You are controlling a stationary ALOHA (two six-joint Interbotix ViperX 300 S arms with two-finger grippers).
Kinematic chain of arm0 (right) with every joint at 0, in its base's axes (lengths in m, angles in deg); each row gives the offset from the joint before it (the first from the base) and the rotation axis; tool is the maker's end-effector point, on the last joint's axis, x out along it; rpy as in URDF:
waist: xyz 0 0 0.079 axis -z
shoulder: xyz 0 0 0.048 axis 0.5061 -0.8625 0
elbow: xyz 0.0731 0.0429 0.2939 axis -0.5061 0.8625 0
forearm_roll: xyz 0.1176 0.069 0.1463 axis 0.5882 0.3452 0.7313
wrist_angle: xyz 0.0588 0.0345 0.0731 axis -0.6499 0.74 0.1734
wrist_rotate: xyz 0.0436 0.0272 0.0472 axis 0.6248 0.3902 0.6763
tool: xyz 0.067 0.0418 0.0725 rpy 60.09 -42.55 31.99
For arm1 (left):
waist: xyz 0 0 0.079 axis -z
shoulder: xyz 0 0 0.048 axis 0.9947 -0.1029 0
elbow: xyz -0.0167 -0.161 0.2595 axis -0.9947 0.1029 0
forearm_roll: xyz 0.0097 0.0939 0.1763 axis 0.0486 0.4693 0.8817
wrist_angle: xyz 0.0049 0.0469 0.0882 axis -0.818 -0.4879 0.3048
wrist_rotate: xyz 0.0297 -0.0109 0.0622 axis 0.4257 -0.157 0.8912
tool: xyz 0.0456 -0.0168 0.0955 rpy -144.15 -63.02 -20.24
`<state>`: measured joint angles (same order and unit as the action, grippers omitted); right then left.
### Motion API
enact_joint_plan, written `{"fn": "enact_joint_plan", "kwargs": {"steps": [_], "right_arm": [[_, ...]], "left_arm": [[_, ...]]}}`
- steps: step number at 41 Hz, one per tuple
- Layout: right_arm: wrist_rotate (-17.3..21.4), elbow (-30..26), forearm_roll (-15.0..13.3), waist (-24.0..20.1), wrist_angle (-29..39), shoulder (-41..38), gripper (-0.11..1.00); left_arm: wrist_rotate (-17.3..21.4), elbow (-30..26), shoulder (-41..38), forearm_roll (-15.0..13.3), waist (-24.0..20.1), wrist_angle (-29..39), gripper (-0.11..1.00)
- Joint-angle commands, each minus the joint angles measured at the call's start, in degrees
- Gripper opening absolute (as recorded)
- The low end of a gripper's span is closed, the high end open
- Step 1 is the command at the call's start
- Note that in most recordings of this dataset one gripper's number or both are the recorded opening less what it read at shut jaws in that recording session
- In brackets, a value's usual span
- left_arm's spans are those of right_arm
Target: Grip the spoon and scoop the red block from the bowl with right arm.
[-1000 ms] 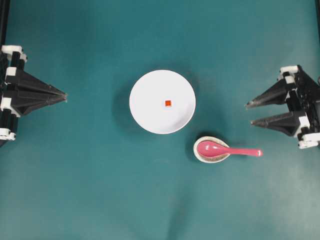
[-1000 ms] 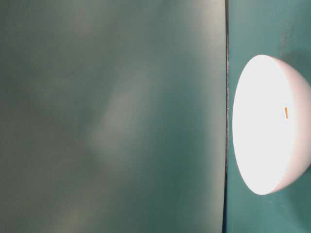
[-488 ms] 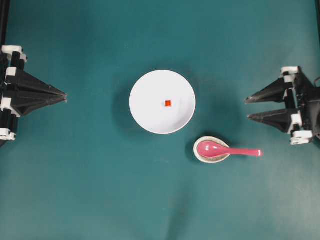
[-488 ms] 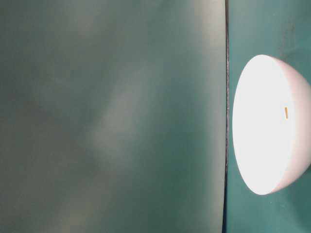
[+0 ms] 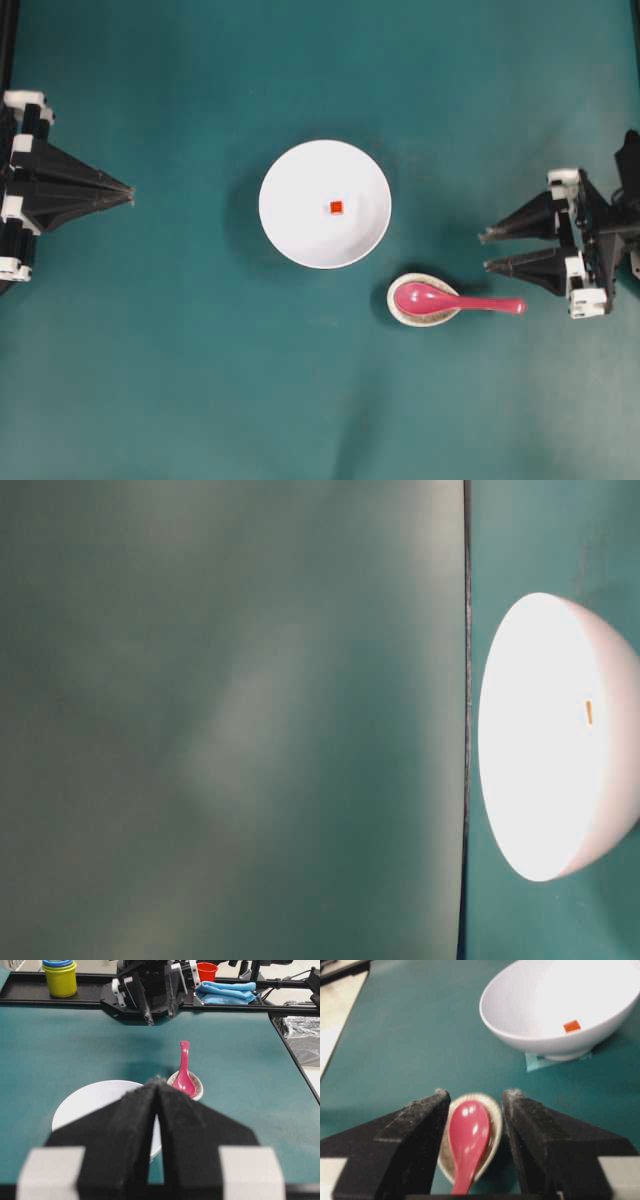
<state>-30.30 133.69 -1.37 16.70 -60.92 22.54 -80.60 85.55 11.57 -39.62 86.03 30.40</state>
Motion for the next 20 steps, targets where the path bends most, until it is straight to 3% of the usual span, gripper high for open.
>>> {"fn": "enact_joint_plan", "kwargs": {"steps": [1, 12, 20], "right_arm": [[-1.3, -1.3, 5.5, -4.6, -2.5, -2.7, 0.54], [-5.0, -2.2, 20.8, -16.7, -8.4, -10.3, 0.54], [-5.3, -2.8, 27.1, -24.2, -8.9, -13.6, 0.53]], "left_arm": [[-0.1, -1.8, -0.4, 0.2, 0.3, -0.3, 0.0], [-0.1, -1.8, -0.1, 0.2, 0.2, -0.3, 0.0], [-0.1, -1.8, 0.0, 0.2, 0.3, 0.5, 0.0]]}}
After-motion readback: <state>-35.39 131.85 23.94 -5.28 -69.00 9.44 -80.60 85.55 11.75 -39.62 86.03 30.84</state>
